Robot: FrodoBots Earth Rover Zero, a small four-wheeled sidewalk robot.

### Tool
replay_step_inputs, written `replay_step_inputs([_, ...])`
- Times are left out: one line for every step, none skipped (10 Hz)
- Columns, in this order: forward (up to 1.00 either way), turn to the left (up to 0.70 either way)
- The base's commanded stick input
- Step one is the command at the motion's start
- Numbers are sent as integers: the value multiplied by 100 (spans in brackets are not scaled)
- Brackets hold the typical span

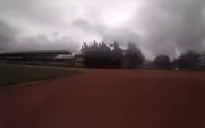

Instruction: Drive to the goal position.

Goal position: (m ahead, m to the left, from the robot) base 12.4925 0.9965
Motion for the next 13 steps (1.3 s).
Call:
replay_step_inputs([70,0])
replay_step_inputs([70,0])
replay_step_inputs([70,0])
replay_step_inputs([70,0])
replay_step_inputs([70,0])
replay_step_inputs([70,0])
replay_step_inputs([70,0])
replay_step_inputs([70,0])
replay_step_inputs([70,0])
replay_step_inputs([70,0])
replay_step_inputs([70,0])
replay_step_inputs([70,0])
replay_step_inputs([70,0])
